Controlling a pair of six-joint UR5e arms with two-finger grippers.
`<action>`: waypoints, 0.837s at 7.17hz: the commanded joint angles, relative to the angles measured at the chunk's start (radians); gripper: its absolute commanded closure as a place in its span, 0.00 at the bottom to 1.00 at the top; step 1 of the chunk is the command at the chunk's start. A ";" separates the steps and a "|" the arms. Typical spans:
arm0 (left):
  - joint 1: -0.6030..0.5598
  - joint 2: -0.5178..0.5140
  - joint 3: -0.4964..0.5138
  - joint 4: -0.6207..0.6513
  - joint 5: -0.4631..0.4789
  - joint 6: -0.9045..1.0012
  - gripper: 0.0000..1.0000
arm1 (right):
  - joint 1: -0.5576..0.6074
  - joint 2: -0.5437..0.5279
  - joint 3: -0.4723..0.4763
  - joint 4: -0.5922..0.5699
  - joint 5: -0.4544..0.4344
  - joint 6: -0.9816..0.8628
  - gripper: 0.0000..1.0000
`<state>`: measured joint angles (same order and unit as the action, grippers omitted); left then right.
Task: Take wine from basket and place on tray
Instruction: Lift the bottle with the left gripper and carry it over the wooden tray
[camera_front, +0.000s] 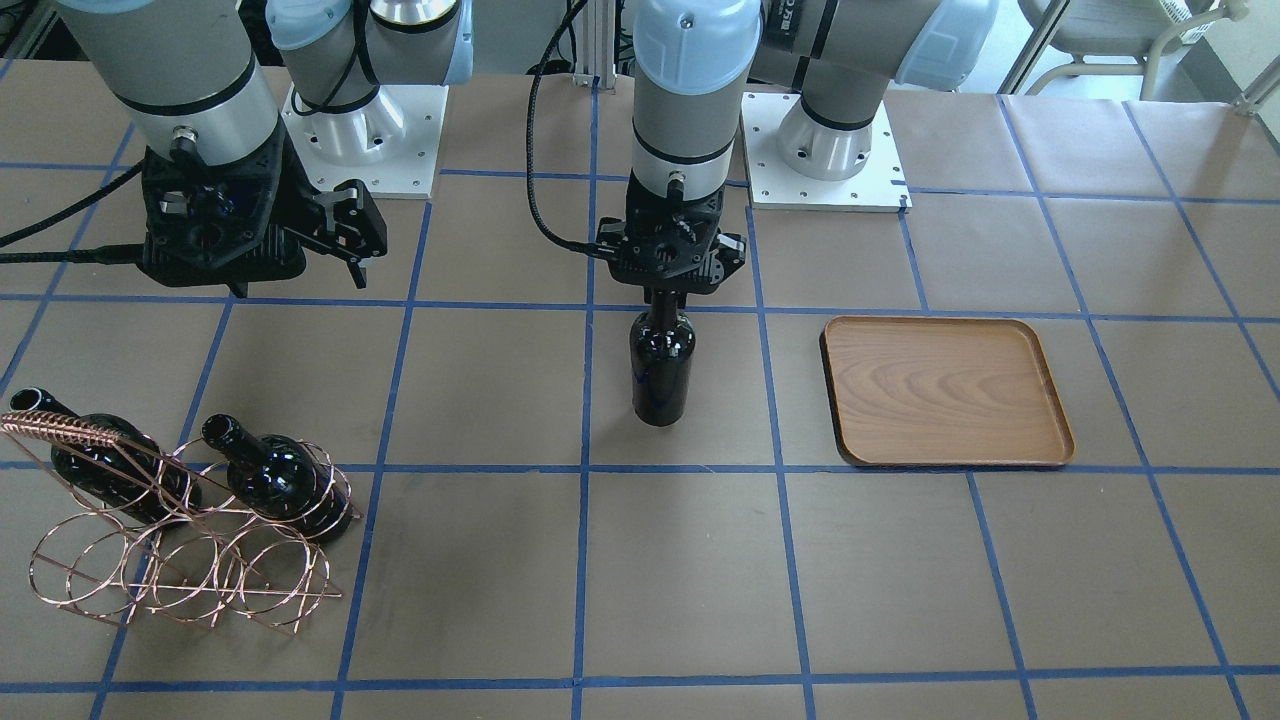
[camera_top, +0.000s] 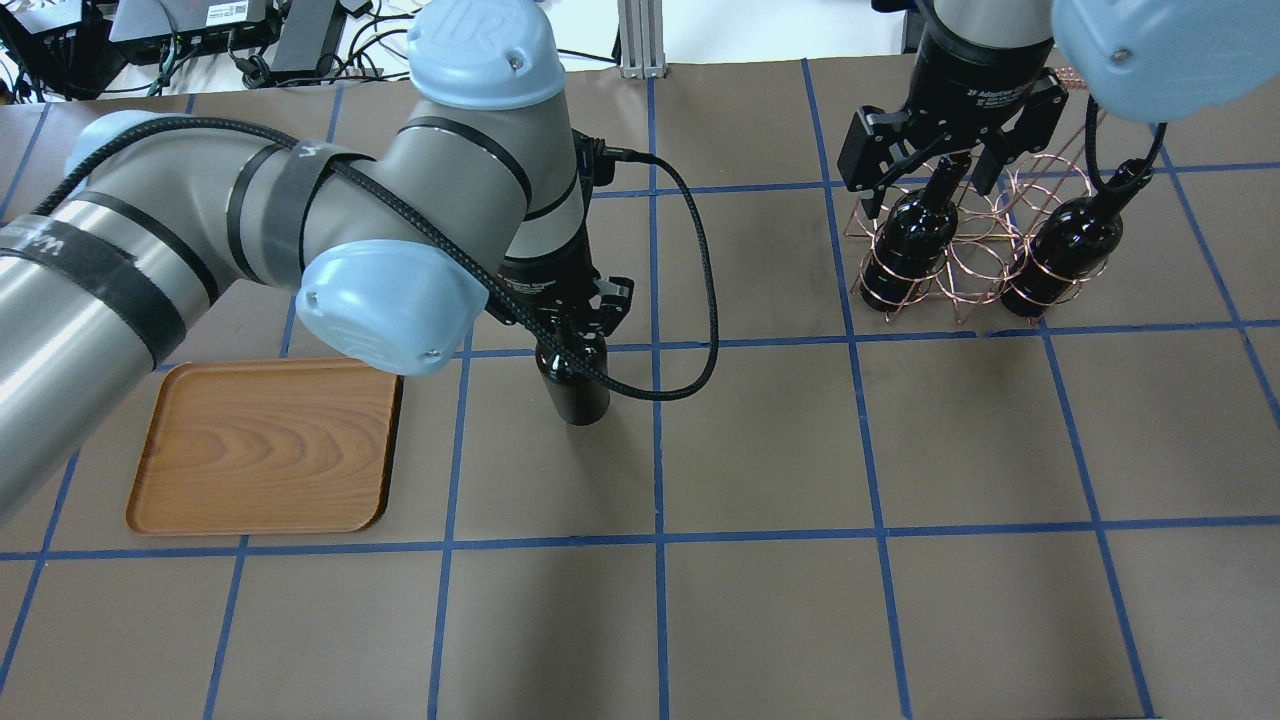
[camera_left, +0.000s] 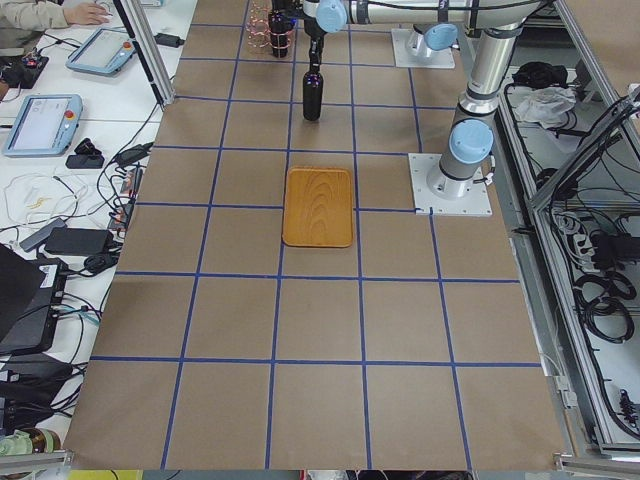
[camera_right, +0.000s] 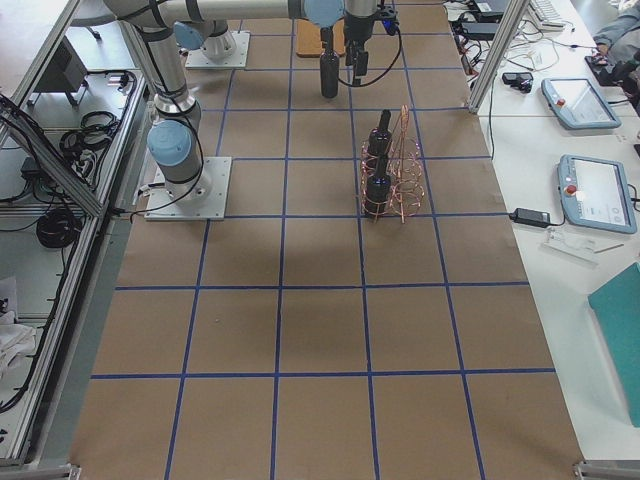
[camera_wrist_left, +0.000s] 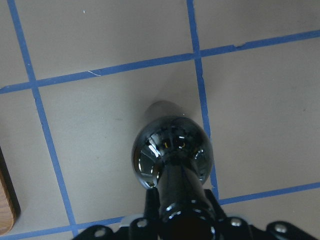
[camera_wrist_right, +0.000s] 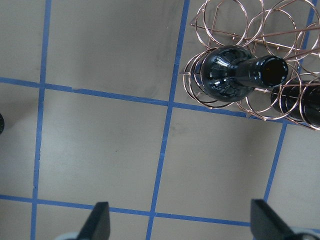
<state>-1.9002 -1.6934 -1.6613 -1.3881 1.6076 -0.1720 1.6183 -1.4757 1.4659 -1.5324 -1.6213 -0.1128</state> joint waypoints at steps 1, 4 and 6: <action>0.080 0.027 0.067 -0.098 0.058 0.063 1.00 | 0.000 0.000 0.001 0.003 0.001 0.001 0.00; 0.376 0.089 0.097 -0.164 0.060 0.294 1.00 | 0.000 0.000 0.016 0.003 0.004 0.002 0.00; 0.530 0.122 0.077 -0.173 0.060 0.427 1.00 | 0.000 0.000 0.016 0.003 0.003 0.002 0.00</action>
<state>-1.4599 -1.5898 -1.5739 -1.5557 1.6673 0.1736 1.6184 -1.4757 1.4809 -1.5305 -1.6173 -0.1105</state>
